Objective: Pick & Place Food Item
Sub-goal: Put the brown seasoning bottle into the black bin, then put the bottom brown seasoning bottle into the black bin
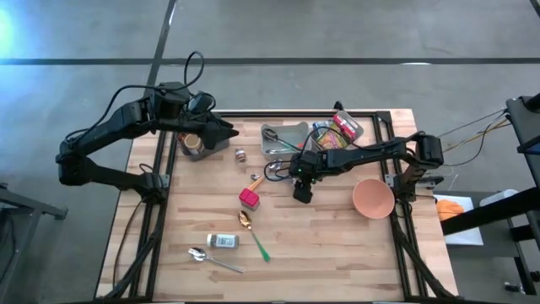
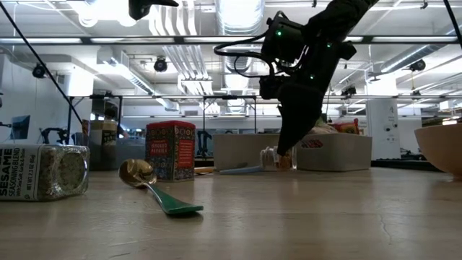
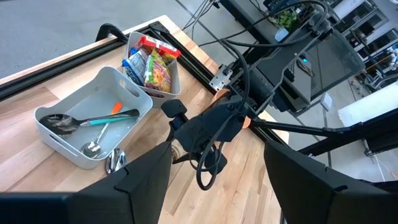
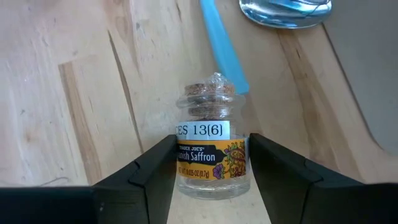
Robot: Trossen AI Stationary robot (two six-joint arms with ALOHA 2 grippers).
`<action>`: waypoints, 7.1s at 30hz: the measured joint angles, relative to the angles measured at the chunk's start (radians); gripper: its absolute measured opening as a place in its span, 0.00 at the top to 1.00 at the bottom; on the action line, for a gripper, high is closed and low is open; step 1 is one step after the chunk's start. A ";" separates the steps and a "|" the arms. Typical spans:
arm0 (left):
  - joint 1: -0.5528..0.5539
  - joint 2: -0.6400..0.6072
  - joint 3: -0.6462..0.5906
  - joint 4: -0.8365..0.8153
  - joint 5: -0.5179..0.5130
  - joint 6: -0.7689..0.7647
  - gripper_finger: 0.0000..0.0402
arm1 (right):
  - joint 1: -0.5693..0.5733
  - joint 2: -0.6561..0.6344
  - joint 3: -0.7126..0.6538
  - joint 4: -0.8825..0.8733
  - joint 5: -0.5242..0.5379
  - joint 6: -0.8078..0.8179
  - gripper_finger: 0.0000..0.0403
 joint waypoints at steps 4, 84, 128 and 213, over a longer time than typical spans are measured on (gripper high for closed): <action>0.000 0.000 0.000 0.000 0.000 0.000 0.35 | 0.000 0.000 -0.006 0.000 0.002 0.010 0.52; 0.004 0.154 0.000 0.006 0.019 -0.321 0.35 | 0.074 -0.167 0.098 0.057 0.138 -0.088 0.55; -0.008 0.380 0.002 0.224 0.225 -0.316 0.36 | 0.072 -0.161 0.313 0.116 0.350 -0.279 0.55; 0.462 0.689 0.133 -0.628 -0.316 0.362 0.59 | 0.090 -0.185 0.309 -0.076 0.342 -0.100 0.01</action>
